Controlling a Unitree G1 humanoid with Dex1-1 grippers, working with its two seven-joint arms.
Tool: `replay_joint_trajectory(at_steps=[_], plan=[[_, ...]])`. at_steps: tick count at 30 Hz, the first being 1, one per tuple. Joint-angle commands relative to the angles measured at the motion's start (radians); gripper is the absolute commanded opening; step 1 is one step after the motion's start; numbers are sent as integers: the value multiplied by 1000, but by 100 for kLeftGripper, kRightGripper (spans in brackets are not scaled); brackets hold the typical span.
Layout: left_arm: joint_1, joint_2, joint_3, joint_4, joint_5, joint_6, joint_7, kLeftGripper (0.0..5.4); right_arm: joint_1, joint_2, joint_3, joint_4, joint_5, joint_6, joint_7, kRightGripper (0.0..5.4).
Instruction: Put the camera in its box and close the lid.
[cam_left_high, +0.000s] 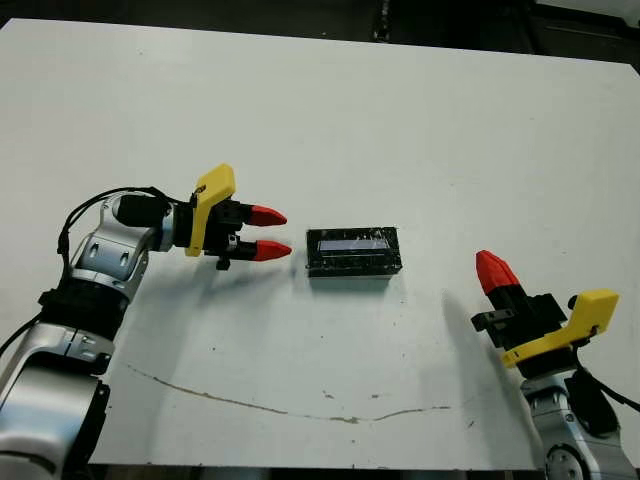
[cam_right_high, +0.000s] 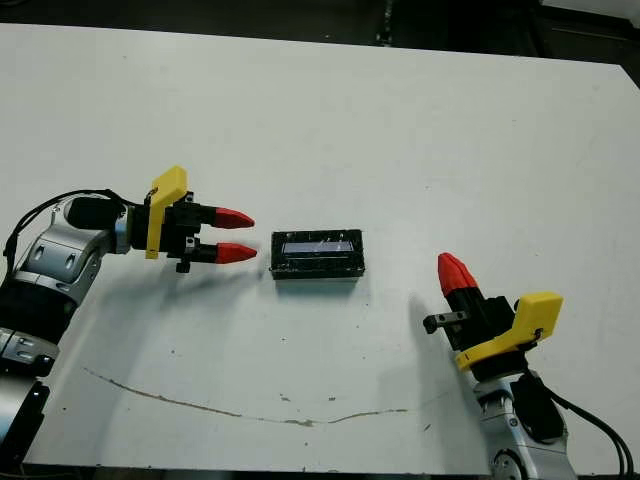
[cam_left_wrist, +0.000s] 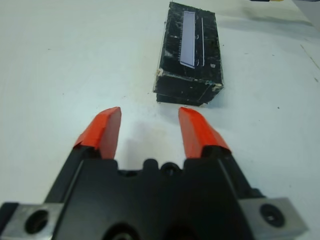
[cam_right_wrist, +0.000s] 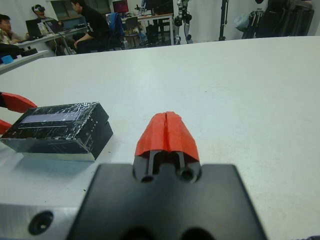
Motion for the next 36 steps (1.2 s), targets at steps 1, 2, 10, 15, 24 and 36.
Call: replay_joint_trajectory(at_steps=[1,2,10,15,24,36], plan=[[40,6,38,-9,-18,12,48,365,14,-14,-5,-2,-11,2,-7,0],[55,-1,63,-33,-34,35,85,380,14,-11,-5,-2,-10,1,-7,0],[278,-200,267,-425,27,-93,742,456,14,-9,-4,-3,-14,-2,-6,0],[352,-286,255,-650,-89,-112,806,392,14,-10,-2,-2,-9,4,-5,0],[390,-325,59,-912,-217,205,864,263,16,-9,2,2,-12,-2,-7,0],[244,-420,-68,-679,-99,380,994,87,19,-7,5,-3,-36,-8,-19,0]])
